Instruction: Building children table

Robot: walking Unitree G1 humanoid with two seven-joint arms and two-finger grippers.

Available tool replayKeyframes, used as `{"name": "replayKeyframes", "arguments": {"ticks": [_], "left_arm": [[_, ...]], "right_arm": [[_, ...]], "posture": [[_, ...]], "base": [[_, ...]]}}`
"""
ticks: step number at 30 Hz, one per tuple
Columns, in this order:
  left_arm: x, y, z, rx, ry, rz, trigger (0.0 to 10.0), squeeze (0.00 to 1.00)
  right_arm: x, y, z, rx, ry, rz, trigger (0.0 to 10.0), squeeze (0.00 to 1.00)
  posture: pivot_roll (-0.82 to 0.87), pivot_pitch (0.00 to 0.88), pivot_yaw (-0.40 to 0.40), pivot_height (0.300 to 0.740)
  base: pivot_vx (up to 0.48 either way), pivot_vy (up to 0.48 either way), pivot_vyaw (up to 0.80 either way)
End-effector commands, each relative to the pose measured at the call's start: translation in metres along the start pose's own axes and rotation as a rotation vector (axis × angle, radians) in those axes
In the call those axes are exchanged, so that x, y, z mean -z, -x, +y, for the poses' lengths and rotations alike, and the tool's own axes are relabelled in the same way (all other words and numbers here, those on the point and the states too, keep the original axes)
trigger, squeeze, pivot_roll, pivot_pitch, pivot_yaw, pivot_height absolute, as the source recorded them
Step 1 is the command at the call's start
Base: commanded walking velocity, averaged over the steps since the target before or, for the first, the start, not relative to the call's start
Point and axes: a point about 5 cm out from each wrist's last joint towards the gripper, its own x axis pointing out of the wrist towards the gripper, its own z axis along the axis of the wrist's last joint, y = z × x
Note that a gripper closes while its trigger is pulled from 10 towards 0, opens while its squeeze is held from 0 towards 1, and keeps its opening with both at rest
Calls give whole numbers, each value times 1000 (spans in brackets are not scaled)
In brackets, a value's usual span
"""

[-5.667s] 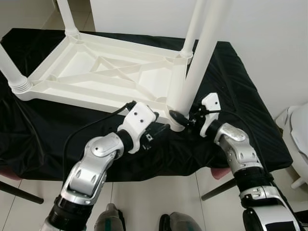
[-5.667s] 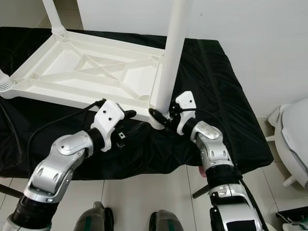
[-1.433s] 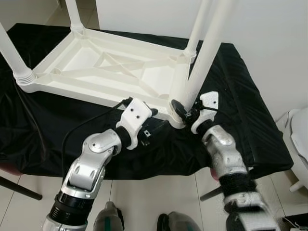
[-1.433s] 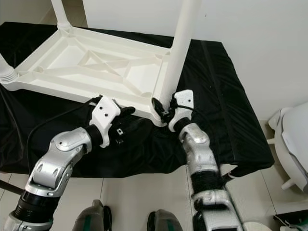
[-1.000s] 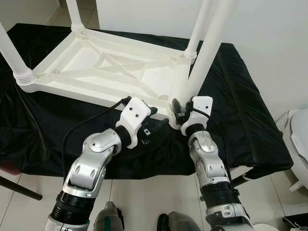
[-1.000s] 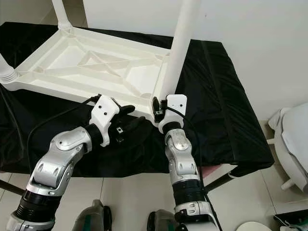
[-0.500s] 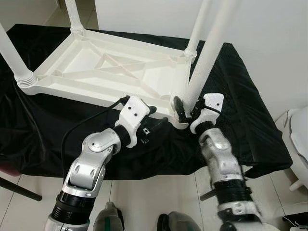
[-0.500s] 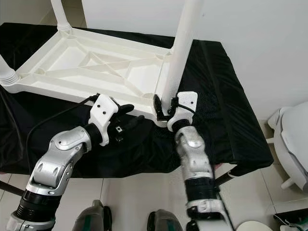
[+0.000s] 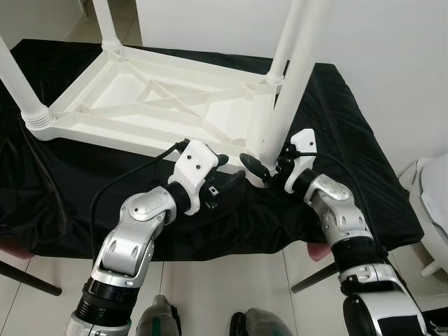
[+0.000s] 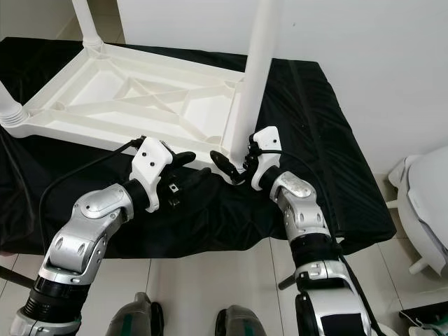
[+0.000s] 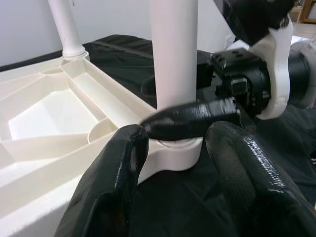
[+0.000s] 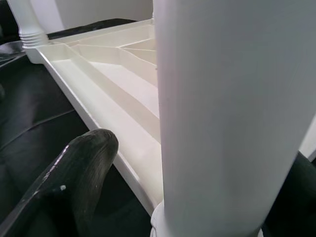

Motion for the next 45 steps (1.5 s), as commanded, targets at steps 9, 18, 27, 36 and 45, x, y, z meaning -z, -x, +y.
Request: {"name": "replayKeyframes", "arguments": {"ticks": [9,18,27,36,45], "left_arm": [[1,0,3,-65,4,13,10000,0],[12,3,-9,-9,2,63,10000,0],[13,3,-3,-21,6,65,10000,0],[9,1,-1,-45,-2,47,10000,0],[8,0,-1,-46,-2,40,10000,0]], "right_arm": [[1,-5,-7,-30,2,27,0,0],[11,3,-11,98,-50,24,0,0],[7,4,-5,309,-46,-42,0,0],[-4,6,11,602,-132,-142,0,0],[0,3,27,733,-163,-120,0,0]], "posture": [[-56,0,-33,740],[-59,0,-53,740],[-63,0,-60,740],[-77,3,-47,740],[-77,2,-48,740]], "base": [[0,0,0],[0,0,0],[0,0,0],[0,0,0],[0,0,0]]}}
